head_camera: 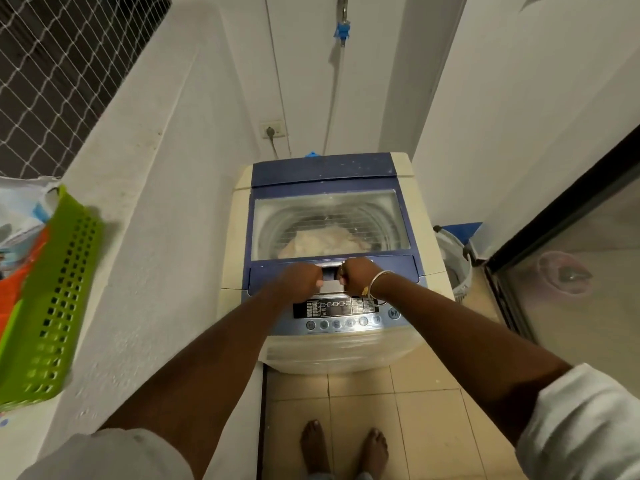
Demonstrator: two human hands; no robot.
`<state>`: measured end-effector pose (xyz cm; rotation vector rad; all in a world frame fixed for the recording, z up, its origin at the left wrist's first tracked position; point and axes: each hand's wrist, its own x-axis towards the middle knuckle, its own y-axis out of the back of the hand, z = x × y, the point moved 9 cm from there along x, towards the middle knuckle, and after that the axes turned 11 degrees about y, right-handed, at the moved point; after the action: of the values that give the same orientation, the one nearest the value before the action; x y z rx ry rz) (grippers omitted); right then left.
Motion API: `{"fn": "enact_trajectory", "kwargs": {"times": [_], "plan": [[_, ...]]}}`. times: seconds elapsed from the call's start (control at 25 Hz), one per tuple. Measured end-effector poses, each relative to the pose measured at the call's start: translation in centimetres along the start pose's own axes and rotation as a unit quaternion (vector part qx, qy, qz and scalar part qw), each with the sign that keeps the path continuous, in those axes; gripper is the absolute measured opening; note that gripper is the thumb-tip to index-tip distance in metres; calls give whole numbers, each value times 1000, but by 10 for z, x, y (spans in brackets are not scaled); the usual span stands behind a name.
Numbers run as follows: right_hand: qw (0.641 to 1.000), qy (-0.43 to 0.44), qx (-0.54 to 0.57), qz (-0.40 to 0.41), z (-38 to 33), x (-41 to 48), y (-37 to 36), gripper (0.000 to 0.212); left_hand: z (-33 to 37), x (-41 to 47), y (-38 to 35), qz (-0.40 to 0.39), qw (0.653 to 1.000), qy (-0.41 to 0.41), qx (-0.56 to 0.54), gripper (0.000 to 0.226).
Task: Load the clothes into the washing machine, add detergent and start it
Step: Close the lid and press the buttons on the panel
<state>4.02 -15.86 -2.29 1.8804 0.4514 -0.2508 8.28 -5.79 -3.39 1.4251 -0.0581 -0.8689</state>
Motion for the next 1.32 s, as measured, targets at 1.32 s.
{"fn": "enact_trajectory", "kwargs": {"times": [1.32], "plan": [[998,-64,-15,6,10,18,9,25,0,-1,7,52,998,12,-43,18]]}}
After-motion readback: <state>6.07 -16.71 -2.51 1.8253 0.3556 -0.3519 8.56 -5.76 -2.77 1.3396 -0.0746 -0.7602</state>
